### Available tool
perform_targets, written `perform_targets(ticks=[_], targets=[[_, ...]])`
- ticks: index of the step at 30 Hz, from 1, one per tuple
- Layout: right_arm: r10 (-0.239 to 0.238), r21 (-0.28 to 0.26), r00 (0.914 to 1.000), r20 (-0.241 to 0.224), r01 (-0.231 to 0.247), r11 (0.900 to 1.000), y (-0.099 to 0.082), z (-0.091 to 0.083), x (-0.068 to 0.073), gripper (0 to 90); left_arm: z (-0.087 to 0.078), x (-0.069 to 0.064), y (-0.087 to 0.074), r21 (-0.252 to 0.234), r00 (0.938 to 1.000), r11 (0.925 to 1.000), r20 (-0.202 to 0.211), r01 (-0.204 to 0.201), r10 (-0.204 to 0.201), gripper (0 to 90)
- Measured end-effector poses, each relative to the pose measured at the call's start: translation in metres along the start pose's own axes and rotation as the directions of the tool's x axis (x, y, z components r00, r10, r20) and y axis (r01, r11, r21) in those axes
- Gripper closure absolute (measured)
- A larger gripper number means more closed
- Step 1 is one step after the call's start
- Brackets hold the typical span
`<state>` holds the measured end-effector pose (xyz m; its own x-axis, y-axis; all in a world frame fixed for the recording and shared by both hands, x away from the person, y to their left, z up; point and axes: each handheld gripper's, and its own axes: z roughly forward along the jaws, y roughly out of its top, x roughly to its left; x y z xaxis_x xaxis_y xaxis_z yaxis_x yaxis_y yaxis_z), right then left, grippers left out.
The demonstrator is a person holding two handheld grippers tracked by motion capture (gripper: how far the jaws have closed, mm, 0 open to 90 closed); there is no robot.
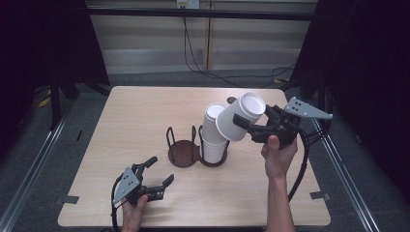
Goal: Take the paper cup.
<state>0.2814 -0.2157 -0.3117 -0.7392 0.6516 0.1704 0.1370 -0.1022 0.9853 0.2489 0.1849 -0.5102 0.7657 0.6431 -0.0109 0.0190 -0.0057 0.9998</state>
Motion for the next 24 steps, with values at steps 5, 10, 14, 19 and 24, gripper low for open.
perform_targets(ticks=[5, 10, 14, 19, 24], targets=[[0.015, -0.001, 0.9999, 0.000, -0.015, 0.9999, -0.007, -0.010, 0.004, 21.5, 0.000, 0.000, 0.000, 0.007, 1.0000, 1.0000, -0.009, -0.002, 0.002, 15.8], [0.015, 0.027, 0.9999, -0.004, -0.015, 0.9995, -0.015, -0.015, 0.010, 21.6, 0.003, 0.000, 0.001, 0.036, 0.9999, 0.9993, -0.015, 0.002, -0.002, 16.1], [0.017, 0.045, 0.9998, -0.012, -0.016, 0.9989, -0.023, -0.016, 0.013, 21.6, 0.006, -0.003, 0.002, 0.052, 0.9996, 0.9986, 0.030, -0.003, 0.001, 16.0], [0.032, 0.063, 0.9992, -0.023, -0.031, 0.9976, -0.036, -0.013, 0.015, 21.6, 0.006, -0.004, 0.006, 0.044, 0.9968, 0.9990, 0.079, 0.009, -0.012, 16.0], [0.041, 0.094, 0.9985, -0.037, -0.037, 0.9949, -0.048, -0.005, 0.020, 21.6, 0.007, -0.008, 0.016, 0.035, 0.9929, 0.9994, 0.118, 0.010, -0.014, 16.5]])
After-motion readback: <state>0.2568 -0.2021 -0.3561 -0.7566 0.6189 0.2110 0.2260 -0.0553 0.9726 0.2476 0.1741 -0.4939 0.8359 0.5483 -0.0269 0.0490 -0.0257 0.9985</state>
